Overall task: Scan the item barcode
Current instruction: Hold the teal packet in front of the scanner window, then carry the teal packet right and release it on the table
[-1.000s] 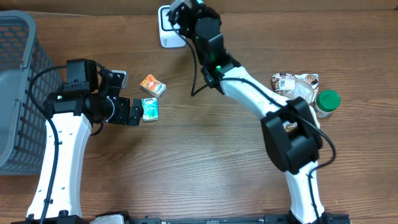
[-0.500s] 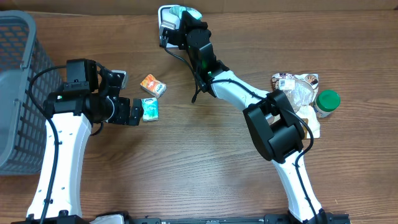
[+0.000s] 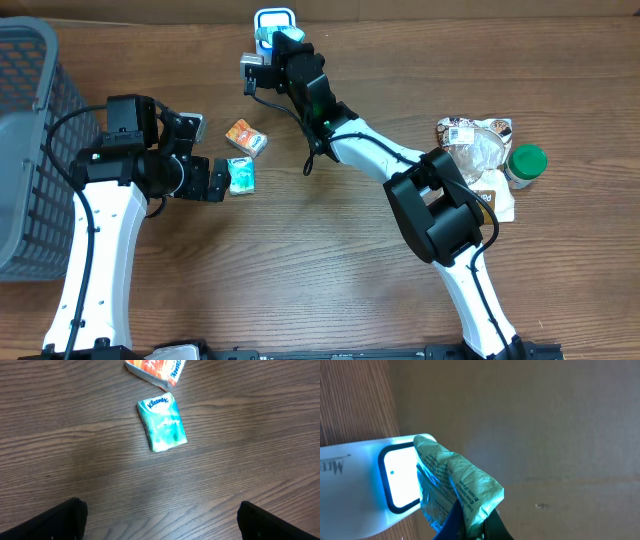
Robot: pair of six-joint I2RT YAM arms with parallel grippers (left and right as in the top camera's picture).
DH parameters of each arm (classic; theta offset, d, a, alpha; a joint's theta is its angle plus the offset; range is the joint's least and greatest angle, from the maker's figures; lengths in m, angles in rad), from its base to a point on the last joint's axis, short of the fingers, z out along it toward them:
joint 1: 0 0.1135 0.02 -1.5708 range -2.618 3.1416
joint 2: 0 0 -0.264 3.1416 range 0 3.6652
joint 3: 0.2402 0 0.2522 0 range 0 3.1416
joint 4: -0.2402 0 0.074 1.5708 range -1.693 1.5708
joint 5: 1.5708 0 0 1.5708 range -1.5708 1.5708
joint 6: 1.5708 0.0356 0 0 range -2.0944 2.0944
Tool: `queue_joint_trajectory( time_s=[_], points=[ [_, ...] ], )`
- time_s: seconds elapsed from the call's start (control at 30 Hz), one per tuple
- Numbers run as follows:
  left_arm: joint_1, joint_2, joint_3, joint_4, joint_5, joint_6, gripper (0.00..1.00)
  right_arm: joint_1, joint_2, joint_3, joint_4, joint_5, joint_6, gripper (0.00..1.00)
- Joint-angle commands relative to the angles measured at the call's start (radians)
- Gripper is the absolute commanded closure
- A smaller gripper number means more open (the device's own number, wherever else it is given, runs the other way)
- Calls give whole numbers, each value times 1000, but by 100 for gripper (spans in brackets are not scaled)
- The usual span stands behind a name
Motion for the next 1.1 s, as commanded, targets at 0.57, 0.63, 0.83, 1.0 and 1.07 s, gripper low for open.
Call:
queue_joint_trajectory(
  time_s=[0.57,0.63,0.83,1.0,1.07],
  points=[
    [2,1,5,1,15,22,0,-3,-393,35,-465,325,959,96],
    [2,1,5,1,15,22,1,-9,-483,35,-712,259,1265,96],
    [2,1,5,1,15,22,0,-126,-583,32,-1286,-306,1631,96],
    [2,1,5,1,15,22,0,-240,-571,-73,-1460,-385,1630,96],
    [2,1,5,1,15,22,0,-281,-565,-136,-1466,-385,1627,96]
  ],
)
